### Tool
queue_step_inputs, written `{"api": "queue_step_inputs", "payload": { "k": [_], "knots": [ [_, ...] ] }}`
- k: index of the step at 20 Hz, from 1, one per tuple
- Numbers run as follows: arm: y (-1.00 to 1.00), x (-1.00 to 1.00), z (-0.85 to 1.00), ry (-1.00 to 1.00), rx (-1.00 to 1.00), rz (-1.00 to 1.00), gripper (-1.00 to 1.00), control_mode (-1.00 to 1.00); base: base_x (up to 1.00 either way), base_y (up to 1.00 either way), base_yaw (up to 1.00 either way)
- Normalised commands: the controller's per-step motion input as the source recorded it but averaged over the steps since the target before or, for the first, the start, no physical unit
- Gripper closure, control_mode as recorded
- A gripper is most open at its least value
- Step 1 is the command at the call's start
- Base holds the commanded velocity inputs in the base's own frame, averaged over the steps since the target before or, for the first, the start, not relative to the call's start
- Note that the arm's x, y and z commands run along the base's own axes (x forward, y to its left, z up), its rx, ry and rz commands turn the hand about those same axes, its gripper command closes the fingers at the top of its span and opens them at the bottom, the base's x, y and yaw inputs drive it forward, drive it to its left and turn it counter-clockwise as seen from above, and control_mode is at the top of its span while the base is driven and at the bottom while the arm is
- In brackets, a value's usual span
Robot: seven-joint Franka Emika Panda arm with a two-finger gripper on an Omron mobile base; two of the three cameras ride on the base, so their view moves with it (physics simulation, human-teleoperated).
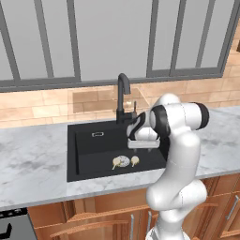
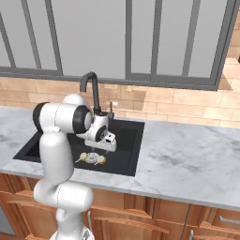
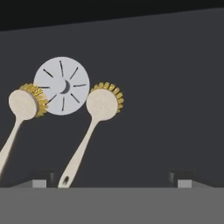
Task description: Pick up the dish brush and dish brush from the sink, and place them back in the cabinet, and close the cabinet doors.
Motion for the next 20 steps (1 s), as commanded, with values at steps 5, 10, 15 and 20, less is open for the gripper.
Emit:
{"api": "queue_step_inputs", "payload": {
  "k": [5,10,15,20],
  "knots": [
    [0.01,0.00,-0.27,0.00,0.00,0.00,-1.00,-1.00,0.00,0.00,0.00],
    [0.01,0.00,-0.24,0.00,0.00,0.00,-1.00,-1.00,0.00,0.00,0.00],
    [0.01,0.00,-0.20,0.00,0.00,0.00,-1.00,-1.00,0.00,0.00,0.00],
    [0.03,0.00,-0.21,0.00,0.00,0.00,-1.00,-1.00,0.00,0.00,0.00]
  ]
}}
